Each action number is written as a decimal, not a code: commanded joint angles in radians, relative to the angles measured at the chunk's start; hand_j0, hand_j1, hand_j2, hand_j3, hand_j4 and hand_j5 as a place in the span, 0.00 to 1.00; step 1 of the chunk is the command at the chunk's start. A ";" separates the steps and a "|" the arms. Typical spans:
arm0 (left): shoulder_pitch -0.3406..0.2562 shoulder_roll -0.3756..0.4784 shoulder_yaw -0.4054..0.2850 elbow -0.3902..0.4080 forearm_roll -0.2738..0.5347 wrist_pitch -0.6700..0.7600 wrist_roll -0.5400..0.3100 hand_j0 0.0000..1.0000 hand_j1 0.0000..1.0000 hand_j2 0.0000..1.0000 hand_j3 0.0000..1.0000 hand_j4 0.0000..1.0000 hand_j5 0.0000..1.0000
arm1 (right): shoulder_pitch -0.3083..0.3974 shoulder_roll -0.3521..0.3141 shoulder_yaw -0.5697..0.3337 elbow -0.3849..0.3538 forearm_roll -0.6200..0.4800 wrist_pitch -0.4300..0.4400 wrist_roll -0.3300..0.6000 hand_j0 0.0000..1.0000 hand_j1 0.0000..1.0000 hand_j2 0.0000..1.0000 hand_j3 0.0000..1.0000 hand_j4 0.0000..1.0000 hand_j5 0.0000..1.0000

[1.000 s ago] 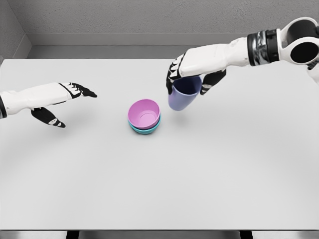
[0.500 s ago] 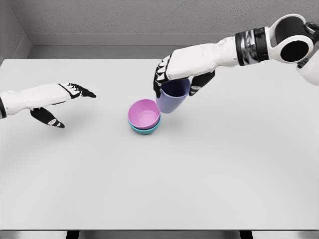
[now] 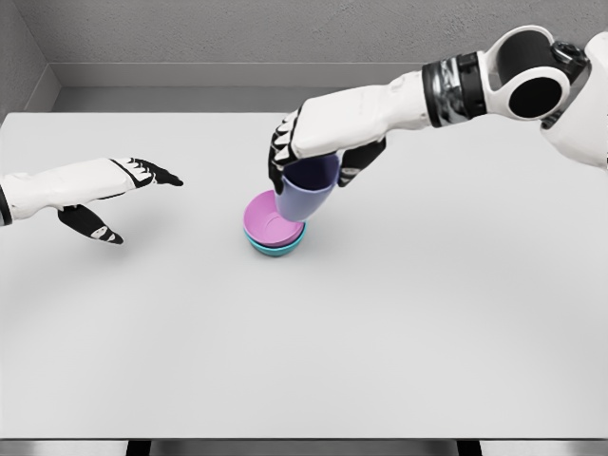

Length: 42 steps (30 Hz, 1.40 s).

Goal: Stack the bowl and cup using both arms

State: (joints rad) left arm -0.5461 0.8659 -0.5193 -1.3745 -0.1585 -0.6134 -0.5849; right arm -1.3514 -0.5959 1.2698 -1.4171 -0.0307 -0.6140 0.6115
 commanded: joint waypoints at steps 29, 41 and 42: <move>0.002 0.004 0.001 0.000 0.007 0.003 0.000 1.00 1.00 1.00 1.00 1.00 1.00 | 0.008 0.074 0.020 0.056 -0.006 0.003 -0.001 0.62 0.62 0.62 0.62 0.62 0.62; 0.002 0.005 0.001 0.000 0.007 0.003 0.000 1.00 1.00 1.00 1.00 1.00 1.00 | 0.006 0.100 0.025 0.087 -0.006 0.003 -0.001 0.62 0.62 0.62 0.62 0.62 0.62; 0.002 0.005 0.001 0.000 0.007 0.003 0.000 1.00 1.00 1.00 1.00 1.00 1.00 | 0.006 0.100 0.025 0.089 -0.005 0.003 -0.001 0.62 0.62 0.62 0.62 0.62 0.62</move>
State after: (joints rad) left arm -0.5446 0.8702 -0.5189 -1.3743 -0.1587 -0.6134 -0.5849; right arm -1.3453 -0.4982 1.2962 -1.3328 -0.0301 -0.6139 0.6114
